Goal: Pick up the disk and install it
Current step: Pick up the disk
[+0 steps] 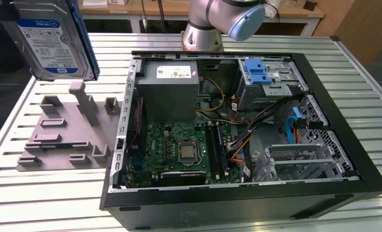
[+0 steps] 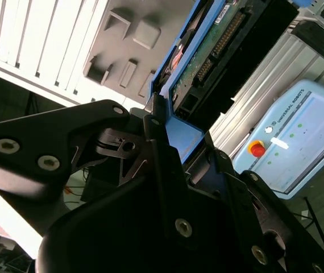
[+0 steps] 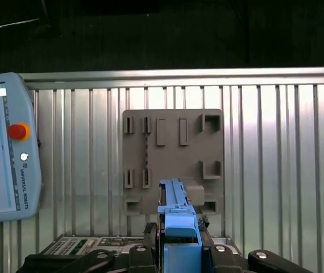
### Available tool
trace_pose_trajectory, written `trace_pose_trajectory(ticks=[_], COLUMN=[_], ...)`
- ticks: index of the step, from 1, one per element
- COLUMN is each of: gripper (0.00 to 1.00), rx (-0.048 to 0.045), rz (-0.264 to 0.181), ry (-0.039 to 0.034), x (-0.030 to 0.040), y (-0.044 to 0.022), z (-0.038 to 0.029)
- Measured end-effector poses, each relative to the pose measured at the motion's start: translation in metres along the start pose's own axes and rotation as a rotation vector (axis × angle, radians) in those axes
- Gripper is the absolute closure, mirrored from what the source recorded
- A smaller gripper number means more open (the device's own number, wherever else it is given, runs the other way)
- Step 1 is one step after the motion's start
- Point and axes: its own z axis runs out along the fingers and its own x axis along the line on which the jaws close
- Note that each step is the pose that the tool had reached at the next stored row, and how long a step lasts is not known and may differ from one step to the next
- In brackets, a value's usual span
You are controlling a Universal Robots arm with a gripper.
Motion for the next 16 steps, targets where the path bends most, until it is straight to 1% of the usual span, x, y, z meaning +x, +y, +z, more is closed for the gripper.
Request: trace_pose_trajectory(ticks=[2,7,16], gripper=[0.64,0.64,0.64], rx=[0.0001,-0.0001,0.0], rz=[0.0,0.0,0.0], ry=[-0.0001,0.0,0.0], x=[0.0015,0.0033,0.0042], y=[-0.0027,-0.0134,-0.0295], z=[0.0,-0.0001,-0.0002])
